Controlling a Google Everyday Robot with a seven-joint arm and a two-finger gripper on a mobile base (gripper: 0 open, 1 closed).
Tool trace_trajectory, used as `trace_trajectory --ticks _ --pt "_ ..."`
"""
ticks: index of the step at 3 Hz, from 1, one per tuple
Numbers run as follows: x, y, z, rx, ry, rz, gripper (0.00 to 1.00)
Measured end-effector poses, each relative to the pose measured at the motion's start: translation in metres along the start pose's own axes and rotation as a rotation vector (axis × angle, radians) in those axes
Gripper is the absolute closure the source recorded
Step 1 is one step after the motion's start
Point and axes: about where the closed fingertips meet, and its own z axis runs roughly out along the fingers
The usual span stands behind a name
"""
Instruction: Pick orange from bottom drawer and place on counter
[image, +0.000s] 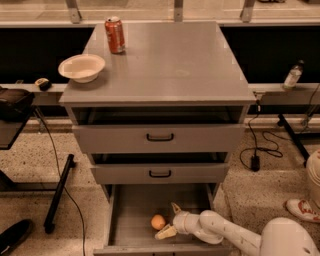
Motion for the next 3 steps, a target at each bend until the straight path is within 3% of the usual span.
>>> trace_trajectory --ticks 1,2,3 --pt "0.007 0.0 0.008 -0.047 -0.048 0.028 0.0" --pt "0.005 0.004 0.021 -0.089 -0.058 0.022 0.16" --pt "0.008 0.006 0.036 -0.126 -0.038 0.031 0.39"
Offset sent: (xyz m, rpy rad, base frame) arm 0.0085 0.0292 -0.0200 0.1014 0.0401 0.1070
